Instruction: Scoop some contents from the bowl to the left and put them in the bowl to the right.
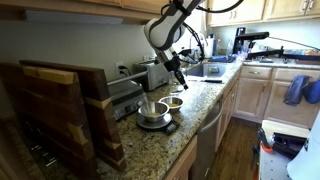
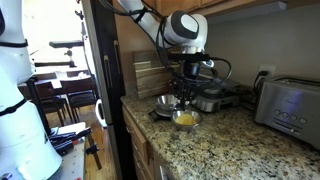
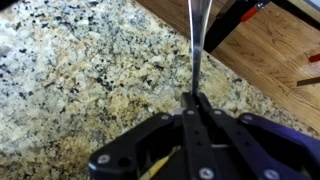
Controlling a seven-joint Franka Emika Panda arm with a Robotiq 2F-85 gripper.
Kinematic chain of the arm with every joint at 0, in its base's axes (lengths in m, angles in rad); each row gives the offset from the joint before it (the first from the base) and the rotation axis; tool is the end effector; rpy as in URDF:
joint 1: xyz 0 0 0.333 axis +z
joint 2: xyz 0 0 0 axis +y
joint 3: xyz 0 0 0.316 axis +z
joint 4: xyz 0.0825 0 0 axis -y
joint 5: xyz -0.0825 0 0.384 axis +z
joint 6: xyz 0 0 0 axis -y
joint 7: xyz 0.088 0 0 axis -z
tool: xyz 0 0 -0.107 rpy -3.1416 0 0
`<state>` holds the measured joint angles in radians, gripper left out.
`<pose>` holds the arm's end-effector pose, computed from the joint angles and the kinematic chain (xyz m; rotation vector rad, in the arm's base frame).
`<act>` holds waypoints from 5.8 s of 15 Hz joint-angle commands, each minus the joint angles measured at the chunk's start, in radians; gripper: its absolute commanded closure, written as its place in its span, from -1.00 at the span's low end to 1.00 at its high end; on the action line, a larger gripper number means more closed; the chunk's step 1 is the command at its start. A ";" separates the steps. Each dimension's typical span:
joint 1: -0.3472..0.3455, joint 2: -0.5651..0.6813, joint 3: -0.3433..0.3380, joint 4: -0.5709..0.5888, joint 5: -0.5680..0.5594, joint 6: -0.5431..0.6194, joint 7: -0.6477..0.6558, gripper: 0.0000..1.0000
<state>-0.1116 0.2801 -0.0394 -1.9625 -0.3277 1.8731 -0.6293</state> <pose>0.5545 -0.1085 0.3114 2.7794 0.9134 -0.6763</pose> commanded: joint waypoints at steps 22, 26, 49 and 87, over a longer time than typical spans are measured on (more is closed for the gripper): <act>0.132 0.275 0.038 0.159 -0.491 -0.163 0.018 0.93; 0.132 0.301 0.060 0.172 -0.515 -0.148 0.005 0.93; 0.050 0.265 0.085 0.095 -0.363 0.071 0.003 0.93; 0.028 -0.026 0.069 -0.104 -0.243 0.221 -0.168 0.93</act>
<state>-0.0835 0.3403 0.0375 -1.9914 -0.5927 2.0528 -0.7652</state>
